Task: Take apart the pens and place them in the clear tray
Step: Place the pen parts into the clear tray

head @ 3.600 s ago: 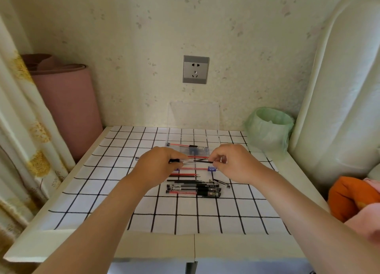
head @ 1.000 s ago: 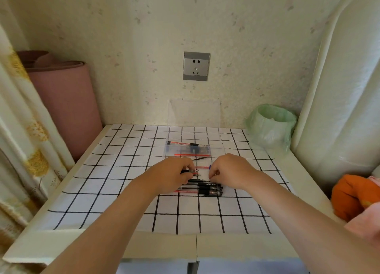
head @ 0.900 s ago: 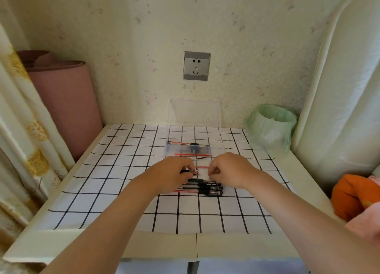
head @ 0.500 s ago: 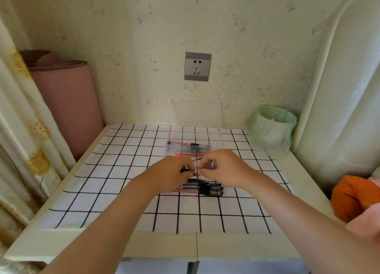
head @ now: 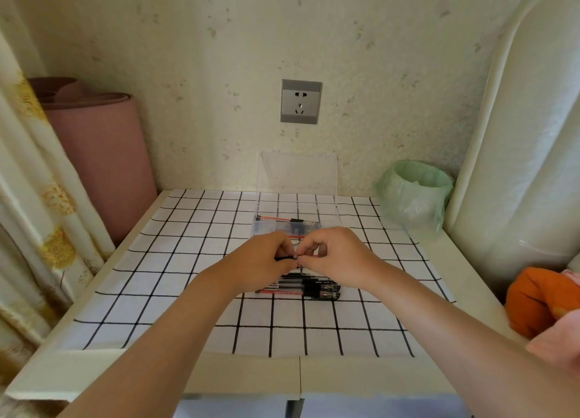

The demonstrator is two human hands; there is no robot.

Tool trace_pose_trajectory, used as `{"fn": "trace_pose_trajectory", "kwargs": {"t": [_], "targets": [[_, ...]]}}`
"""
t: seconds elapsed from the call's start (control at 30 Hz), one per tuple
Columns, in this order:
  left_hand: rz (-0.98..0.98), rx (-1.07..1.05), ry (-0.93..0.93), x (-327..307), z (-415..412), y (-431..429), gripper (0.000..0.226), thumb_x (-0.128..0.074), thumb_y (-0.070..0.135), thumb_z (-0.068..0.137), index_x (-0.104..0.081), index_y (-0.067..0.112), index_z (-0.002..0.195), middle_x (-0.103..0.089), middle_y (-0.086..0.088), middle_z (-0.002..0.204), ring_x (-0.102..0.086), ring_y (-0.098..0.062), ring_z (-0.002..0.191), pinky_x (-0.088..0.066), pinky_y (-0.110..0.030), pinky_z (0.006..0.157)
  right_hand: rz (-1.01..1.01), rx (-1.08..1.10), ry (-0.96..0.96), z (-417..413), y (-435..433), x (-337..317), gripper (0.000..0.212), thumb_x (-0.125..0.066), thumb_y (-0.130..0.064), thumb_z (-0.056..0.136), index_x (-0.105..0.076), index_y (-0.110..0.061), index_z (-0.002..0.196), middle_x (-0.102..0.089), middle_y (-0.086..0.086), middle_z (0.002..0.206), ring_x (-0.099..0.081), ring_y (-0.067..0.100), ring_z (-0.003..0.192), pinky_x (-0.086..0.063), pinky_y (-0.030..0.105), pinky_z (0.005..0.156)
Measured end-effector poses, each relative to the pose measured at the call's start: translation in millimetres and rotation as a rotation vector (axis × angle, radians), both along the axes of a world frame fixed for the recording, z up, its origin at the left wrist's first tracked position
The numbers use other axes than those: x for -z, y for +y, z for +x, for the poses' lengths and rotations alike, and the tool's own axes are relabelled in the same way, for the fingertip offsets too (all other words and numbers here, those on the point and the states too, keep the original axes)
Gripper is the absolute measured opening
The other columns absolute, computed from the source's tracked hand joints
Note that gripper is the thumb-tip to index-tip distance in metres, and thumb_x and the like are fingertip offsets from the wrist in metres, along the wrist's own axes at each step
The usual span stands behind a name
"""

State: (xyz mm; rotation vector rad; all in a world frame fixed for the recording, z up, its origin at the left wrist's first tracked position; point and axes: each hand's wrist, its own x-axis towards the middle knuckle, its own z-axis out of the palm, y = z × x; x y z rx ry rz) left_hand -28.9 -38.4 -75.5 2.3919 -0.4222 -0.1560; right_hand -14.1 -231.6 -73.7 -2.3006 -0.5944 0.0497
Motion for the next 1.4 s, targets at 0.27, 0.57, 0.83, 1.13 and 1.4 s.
{"fn": "trace_pose_trajectory", "kwargs": {"t": [0.27,0.57,0.83,1.13,1.4], "targets": [[-0.025,-0.007,-0.031,-1.7,-0.3,-1.4,0.009,-0.067,0.023,0.089,-0.062,0.027,0.095,-0.063,0.011,0.084,-0.057,-0.001,0.072,-0.045,-0.012,0.064,-0.002,0.044,0.011,4.1,-3.2,2.7,0.010,-0.080,-0.029,0.079,-0.075,-0.031,0.088,-0.064,-0.018,0.073,-0.049,-0.003,0.054,-0.035,0.010,0.054],[0.080,-0.004,-0.108,2.7,1.5,1.1,0.008,-0.065,0.028,0.090,-0.064,0.028,0.098,-0.064,0.015,0.086,-0.058,-0.001,0.076,-0.045,-0.016,0.066,-0.141,-0.017,0.007,2.0,-6.3,3.2,0.017,-0.068,-0.045,0.087,-0.071,-0.034,0.099,-0.062,-0.019,0.078,-0.053,-0.013,0.065,-0.036,0.016,0.061],[0.078,0.017,-0.129,4.6,2.8,1.7,0.007,-0.064,0.028,0.091,-0.064,0.029,0.098,-0.064,0.014,0.085,-0.058,0.000,0.076,-0.047,-0.018,0.067,-0.157,-0.009,-0.014,4.1,-6.9,3.2,0.011,-0.062,-0.038,0.092,-0.070,-0.031,0.091,-0.060,-0.018,0.076,-0.050,-0.010,0.059,-0.033,0.020,0.057],[0.095,0.025,-0.145,6.8,4.9,1.5,0.008,-0.061,0.031,0.092,-0.063,0.030,0.101,-0.065,0.011,0.087,-0.060,-0.004,0.077,-0.051,-0.026,0.069,-0.189,-0.006,-0.035,4.1,-6.9,2.4,0.009,-0.068,-0.040,0.088,-0.068,-0.033,0.093,-0.062,-0.019,0.085,-0.052,-0.011,0.065,-0.037,0.020,0.061],[0.136,0.032,-0.171,8.5,5.8,2.3,0.010,-0.059,0.033,0.093,-0.062,0.032,0.103,-0.065,0.010,0.090,-0.060,-0.007,0.077,-0.051,-0.028,0.069,-0.228,-0.010,0.003,4.4,-9.3,2.2,0.015,-0.065,-0.046,0.088,-0.065,-0.038,0.101,-0.063,-0.017,0.089,-0.054,-0.003,0.074,-0.044,0.024,0.068]]}}
